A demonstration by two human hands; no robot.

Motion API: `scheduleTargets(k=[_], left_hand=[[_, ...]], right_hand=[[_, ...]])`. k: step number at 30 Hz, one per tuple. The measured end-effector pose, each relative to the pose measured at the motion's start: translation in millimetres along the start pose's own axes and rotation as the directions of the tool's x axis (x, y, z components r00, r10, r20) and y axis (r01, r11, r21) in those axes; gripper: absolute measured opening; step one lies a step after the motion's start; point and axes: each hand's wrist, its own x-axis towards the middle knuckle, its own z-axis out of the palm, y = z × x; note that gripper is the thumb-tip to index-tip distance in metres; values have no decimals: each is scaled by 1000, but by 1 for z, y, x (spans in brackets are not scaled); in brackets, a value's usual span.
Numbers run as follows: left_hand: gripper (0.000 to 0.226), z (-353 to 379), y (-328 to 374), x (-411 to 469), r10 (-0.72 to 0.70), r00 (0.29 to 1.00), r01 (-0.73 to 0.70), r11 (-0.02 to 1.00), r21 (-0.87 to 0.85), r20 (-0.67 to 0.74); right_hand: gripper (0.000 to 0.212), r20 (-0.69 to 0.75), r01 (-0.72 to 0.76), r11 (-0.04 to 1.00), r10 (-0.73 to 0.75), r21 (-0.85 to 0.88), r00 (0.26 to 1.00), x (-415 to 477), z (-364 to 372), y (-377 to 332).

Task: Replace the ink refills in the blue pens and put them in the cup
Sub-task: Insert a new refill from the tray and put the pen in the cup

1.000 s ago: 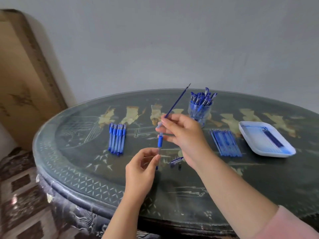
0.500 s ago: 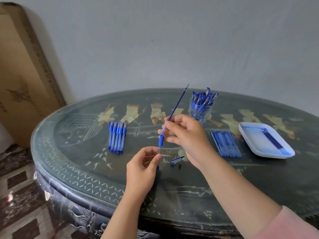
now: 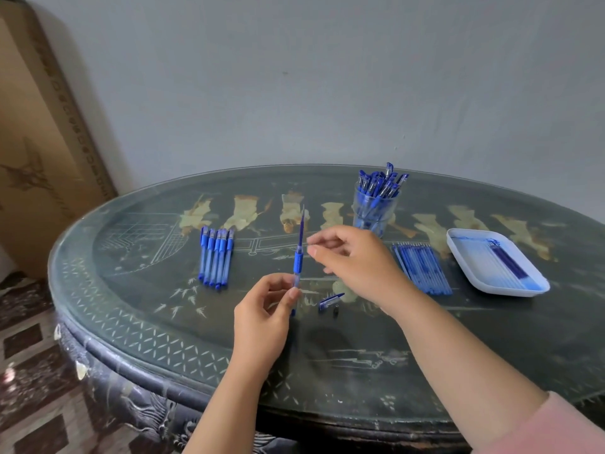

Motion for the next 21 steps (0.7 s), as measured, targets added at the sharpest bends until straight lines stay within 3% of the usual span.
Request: scheduleTargets(k=[3,6,9,15,17,21], left_hand=[[24,0,1,0,0,1000,0,1000,-1,1],[24,1,1,0,1,1000,-1,1000,11,4],[24,0,1,-1,-6,1000,6,1000,14,10],[24,1,3,-1,7,1000,-7,1000,27,15],[25,2,2,0,18,1000,-19,999,26,22],[27,2,1,0,28,999,-29,999,31,31]], right_hand=[[12,1,-131,971,134,-200,991,-12,-8,23],[26,12,-260,905,280,-335,960,-26,-3,43],[27,14,-258,889,284,-379,959,-32,9,49],[9,-2,-205,889,223,-410,975,-34,16,48],[7,-52,-212,918,207,-336,977,-31,11,43],[6,-99,-168,968,189,188,977,-18,-10,8]])
